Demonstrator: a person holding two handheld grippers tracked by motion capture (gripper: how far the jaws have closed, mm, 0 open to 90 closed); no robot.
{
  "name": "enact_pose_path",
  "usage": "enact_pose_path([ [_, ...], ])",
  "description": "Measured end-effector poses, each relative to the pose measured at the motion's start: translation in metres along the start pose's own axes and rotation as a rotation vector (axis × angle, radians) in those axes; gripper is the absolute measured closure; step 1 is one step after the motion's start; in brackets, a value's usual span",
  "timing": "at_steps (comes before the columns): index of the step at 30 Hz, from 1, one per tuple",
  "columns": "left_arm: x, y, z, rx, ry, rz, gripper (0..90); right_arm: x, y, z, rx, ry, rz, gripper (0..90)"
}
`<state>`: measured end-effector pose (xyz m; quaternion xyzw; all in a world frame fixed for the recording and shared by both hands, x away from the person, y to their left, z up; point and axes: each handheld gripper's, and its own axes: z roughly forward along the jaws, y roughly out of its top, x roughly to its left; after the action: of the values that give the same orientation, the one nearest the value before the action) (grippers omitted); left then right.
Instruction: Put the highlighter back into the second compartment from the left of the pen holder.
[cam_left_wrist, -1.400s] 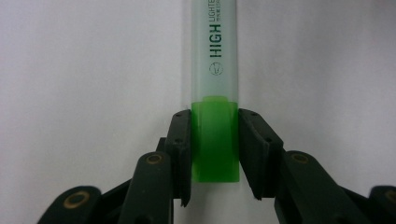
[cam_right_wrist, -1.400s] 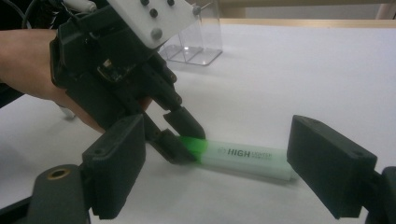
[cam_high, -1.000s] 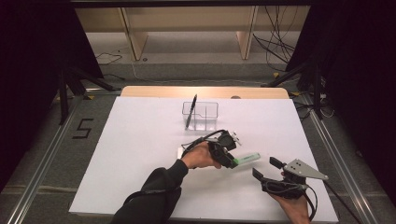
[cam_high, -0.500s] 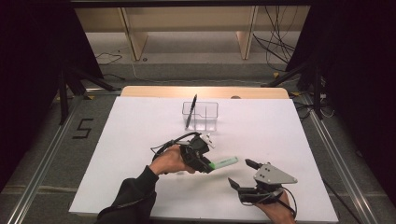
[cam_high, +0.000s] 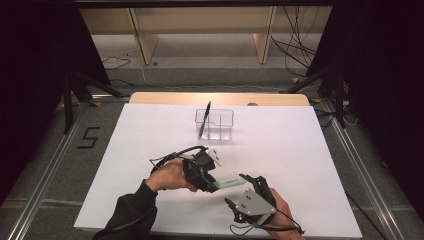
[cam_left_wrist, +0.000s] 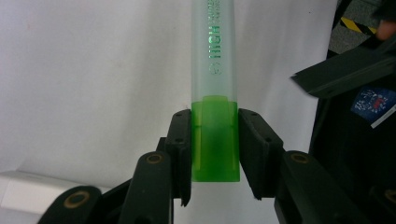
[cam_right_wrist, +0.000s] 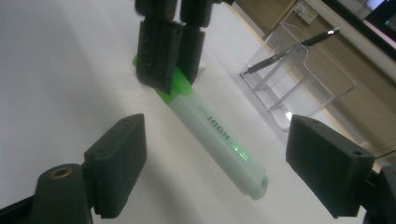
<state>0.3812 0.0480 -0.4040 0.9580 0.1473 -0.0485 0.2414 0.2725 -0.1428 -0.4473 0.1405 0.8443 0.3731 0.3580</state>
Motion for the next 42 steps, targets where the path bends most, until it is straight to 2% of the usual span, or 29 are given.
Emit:
enact_pose_path([
  [4, -0.002, -0.001, -0.003, 0.012, 0.005, 0.002, 66.6, 0.009, 0.005, 0.01, 0.022, -0.026, -0.093, 25.5],
  [8, -0.003, -0.002, -0.004, 0.021, 0.0, -0.005, 66.6, 0.015, 0.007, 0.016, 0.048, -0.07, -0.165, 29.9],
  [15, -0.003, -0.003, -0.004, 0.037, -0.008, -0.001, 66.6, 0.024, 0.009, 0.023, 0.066, -0.119, -0.26, 41.6],
  [18, -0.003, -0.003, -0.005, 0.037, -0.014, -0.002, 66.6, 0.028, 0.011, 0.024, 0.083, -0.135, -0.371, 46.7],
  [24, -0.004, -0.004, -0.005, 0.053, -0.024, -0.001, 66.6, 0.038, 0.013, 0.03, 0.117, -0.182, -0.481, 54.9],
  [35, -0.002, -0.004, -0.003, 0.064, -0.044, -0.02, 66.6, 0.045, 0.012, 0.039, 0.137, -0.201, -0.583, 66.8],
  [42, -0.003, -0.003, -0.002, 0.067, -0.056, -0.026, 66.6, 0.05, 0.011, 0.041, 0.14, -0.207, -0.618, 73.2],
])
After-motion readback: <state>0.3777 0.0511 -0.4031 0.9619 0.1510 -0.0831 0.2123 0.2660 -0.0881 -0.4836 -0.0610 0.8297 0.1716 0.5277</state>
